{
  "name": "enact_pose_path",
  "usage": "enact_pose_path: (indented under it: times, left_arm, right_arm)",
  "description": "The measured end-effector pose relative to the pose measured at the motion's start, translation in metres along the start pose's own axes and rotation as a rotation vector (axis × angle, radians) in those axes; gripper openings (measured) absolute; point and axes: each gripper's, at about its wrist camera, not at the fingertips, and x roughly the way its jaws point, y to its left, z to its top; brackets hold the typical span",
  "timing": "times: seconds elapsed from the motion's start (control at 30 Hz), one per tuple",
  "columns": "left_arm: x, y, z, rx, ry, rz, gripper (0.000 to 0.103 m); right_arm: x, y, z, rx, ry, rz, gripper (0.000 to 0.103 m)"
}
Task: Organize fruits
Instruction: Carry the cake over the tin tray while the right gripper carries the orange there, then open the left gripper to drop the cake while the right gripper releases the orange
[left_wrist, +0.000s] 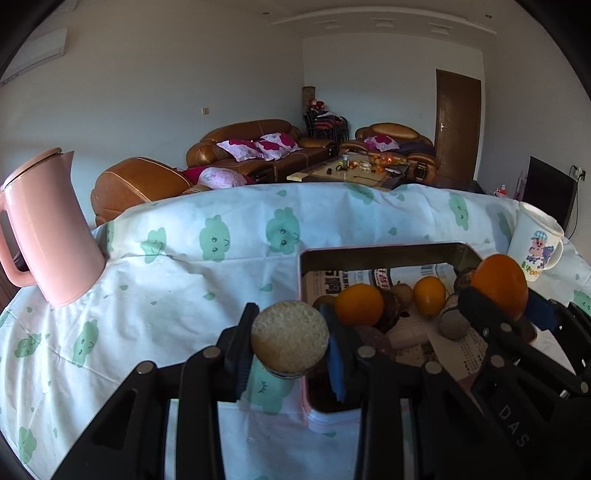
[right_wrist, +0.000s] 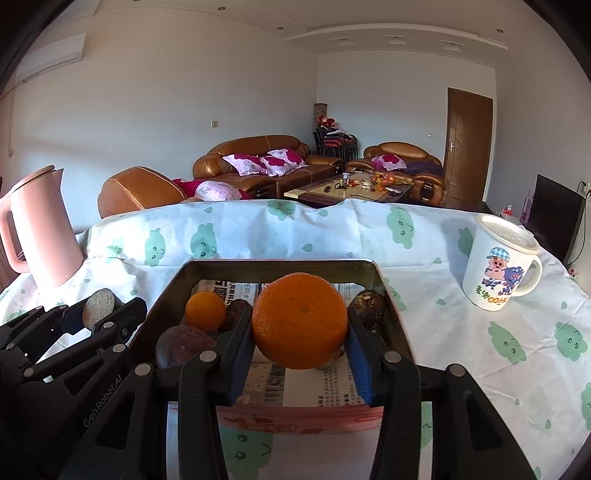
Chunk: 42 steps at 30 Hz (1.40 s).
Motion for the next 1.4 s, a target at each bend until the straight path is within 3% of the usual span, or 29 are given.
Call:
enact_pose_path:
  times: [0.27, 0.53, 1.07, 1.4]
  left_arm:
    - [0.012, -0.026, 0.009, 0.015, 0.0, -0.016, 0.035]
    - [0.024, -0.038, 0.014, 0.022, 0.002, -0.002, 0.035]
    - [0.043, -0.039, 0.019, 0.023, 0.027, 0.016, 0.035]
    - [0.049, -0.031, 0.017, -0.031, 0.063, 0.018, 0.035]
  right_arm:
    - [0.007, -0.027, 0.008, 0.02, -0.009, -0.053, 0.048]
    - [0.02, -0.038, 0.012, 0.021, 0.009, -0.047, 0.048]
    - [0.064, -0.033, 0.018, 0.033, 0.139, 0.107, 0.048]
    - [0.074, -0.028, 0.02, 0.018, 0.165, 0.189, 0.05]
